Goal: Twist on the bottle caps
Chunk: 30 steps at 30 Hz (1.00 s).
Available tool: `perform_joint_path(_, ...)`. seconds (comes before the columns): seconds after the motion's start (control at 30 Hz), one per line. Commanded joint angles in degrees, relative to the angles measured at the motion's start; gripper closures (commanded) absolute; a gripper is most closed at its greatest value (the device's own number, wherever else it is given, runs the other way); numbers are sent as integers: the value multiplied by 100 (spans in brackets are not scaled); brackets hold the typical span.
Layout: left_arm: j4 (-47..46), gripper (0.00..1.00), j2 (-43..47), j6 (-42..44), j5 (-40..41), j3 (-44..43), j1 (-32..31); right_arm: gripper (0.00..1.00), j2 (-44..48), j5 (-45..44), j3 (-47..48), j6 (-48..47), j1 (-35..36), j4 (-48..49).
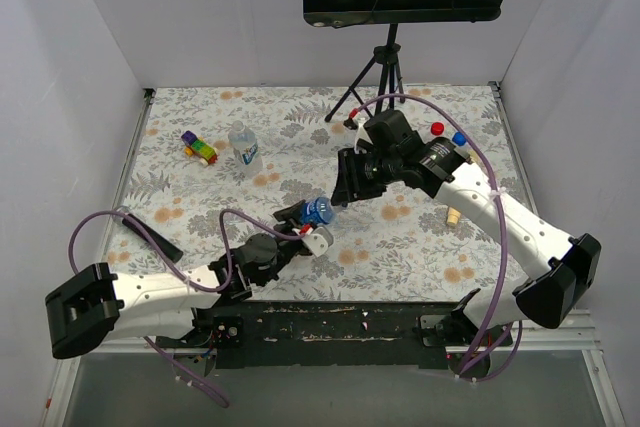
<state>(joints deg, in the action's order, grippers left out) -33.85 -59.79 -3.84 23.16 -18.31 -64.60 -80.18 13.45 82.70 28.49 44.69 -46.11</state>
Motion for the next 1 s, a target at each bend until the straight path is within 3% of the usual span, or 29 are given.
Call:
perform_joint_path(0.0,-519,59,-50,-257,-109,-568,-88,46,64,-308,430,-184,58,173)
perform_joint_path(0.1,-89,60,-33,-713,-758,-753,87,34,47,-256,1115,-764,31,-169)
perform_joint_path(0.23,579,60,-59,-1425,-1943,-1087,780,25,38,-238,2100,-1555,-13,-706)
perform_joint_path(0.37,941,60,-121,-1874,-3210,-1342,1343,12,353,-194,2322,-2083,-30,-751)
perform_joint_path(0.5,1257,59,-121,-2086,-4431,-1500,1678,12,863,226,1900,-3162,-48,-443)
perform_joint_path(0.73,1679,58,-287,-2455,-6444,-1896,2188,19,1294,1862,1250,-5238,-48,-645)
perform_joint_path(0.97,1759,58,-340,-2604,-7290,-2028,2294,21,1330,2126,977,-6021,-56,-900)
